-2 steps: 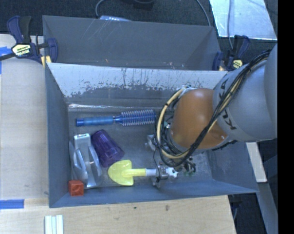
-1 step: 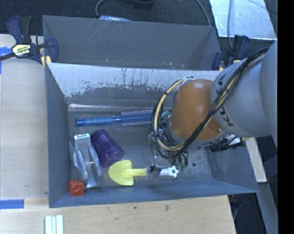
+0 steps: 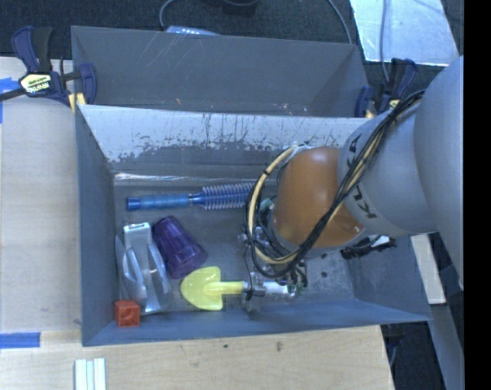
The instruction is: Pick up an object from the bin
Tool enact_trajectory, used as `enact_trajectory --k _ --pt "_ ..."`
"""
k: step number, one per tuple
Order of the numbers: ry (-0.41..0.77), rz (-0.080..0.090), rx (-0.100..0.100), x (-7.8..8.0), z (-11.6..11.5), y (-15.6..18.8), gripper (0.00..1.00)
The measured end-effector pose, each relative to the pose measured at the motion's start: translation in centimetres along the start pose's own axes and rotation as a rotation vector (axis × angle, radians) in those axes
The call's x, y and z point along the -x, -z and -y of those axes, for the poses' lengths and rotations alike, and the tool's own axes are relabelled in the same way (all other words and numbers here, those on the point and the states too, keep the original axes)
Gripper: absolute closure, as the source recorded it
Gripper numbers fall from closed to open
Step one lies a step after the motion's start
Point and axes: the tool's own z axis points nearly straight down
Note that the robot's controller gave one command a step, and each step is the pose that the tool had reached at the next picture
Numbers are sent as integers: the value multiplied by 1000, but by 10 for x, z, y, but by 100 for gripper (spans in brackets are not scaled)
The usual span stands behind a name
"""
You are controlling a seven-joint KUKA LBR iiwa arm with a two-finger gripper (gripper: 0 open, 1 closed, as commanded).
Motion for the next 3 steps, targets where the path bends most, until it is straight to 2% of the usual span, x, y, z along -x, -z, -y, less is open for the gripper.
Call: enact_trajectory --k 1,3 --pt "-452 4 2 -3 7 -2 100" --pt "-451 0 0 -5 7 3 100"
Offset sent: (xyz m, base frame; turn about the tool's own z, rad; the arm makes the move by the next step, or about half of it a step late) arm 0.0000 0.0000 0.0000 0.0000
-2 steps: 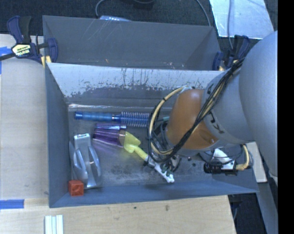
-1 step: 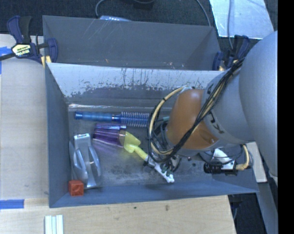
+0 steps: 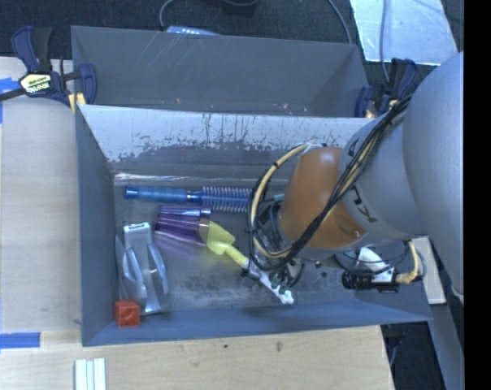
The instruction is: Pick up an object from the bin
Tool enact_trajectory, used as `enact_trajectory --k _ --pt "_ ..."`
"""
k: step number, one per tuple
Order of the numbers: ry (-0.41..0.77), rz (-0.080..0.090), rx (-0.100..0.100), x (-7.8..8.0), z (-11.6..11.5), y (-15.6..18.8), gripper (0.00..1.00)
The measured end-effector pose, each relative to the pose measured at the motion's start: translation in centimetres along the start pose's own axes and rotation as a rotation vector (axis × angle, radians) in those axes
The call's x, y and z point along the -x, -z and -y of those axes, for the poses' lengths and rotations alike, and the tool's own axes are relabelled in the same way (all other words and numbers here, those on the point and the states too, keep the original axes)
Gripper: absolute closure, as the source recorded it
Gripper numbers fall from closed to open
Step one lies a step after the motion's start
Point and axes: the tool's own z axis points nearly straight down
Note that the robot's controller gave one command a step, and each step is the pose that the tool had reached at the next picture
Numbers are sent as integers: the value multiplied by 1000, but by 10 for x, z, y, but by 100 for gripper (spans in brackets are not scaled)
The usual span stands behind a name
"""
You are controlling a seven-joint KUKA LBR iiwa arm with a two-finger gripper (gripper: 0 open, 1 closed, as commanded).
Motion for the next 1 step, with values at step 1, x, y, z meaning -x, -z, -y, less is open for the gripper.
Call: enact_trajectory --k 1 --pt "0 -4 -3 -1 1 22 100"
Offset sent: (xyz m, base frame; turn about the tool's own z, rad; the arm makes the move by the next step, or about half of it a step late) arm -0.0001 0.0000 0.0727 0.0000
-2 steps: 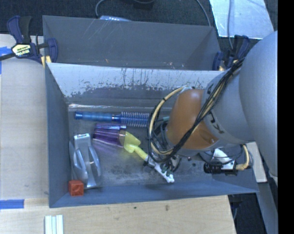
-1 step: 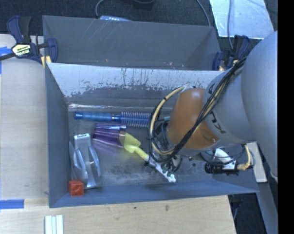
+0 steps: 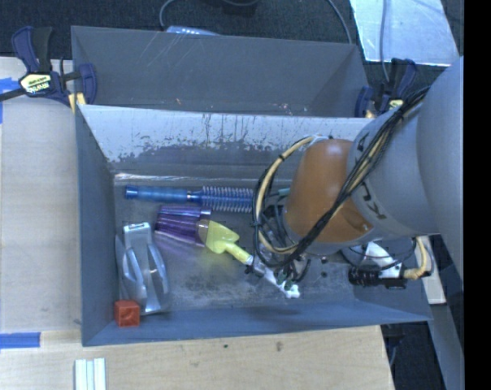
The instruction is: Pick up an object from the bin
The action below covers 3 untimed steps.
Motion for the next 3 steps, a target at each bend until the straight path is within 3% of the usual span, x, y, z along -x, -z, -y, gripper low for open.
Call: enact_trajectory --k 3 --pt "1 8 5 2 -1 41 100"
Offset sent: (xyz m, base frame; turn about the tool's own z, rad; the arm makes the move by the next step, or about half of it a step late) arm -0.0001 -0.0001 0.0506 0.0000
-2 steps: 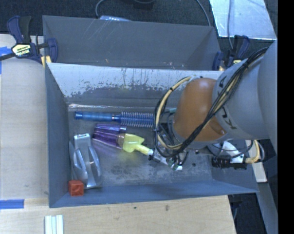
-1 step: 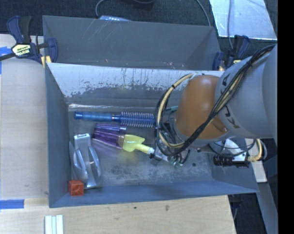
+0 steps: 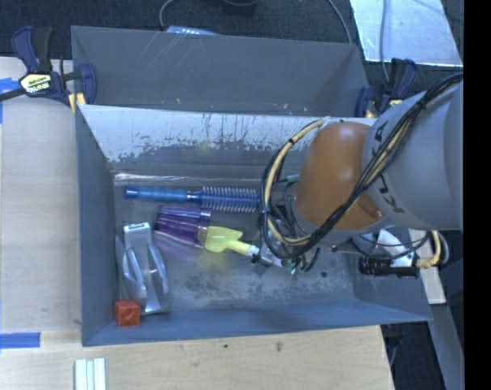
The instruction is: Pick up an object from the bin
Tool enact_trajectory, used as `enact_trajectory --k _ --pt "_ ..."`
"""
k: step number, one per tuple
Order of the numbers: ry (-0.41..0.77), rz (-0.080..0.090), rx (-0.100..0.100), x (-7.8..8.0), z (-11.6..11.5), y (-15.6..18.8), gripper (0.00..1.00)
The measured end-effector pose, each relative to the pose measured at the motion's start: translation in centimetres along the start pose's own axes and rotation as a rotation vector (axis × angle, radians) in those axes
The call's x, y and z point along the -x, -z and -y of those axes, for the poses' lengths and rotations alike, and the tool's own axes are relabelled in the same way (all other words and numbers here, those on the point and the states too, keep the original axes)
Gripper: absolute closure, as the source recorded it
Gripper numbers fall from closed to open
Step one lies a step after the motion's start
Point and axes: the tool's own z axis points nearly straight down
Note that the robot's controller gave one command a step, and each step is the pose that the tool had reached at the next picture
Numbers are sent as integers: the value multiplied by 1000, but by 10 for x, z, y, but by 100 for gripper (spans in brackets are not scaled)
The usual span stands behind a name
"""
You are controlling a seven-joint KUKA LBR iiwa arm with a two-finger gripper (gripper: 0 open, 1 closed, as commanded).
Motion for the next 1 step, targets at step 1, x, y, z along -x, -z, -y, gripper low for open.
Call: enact_trajectory --k 1 --pt "1 2 1 1 0 5 100"
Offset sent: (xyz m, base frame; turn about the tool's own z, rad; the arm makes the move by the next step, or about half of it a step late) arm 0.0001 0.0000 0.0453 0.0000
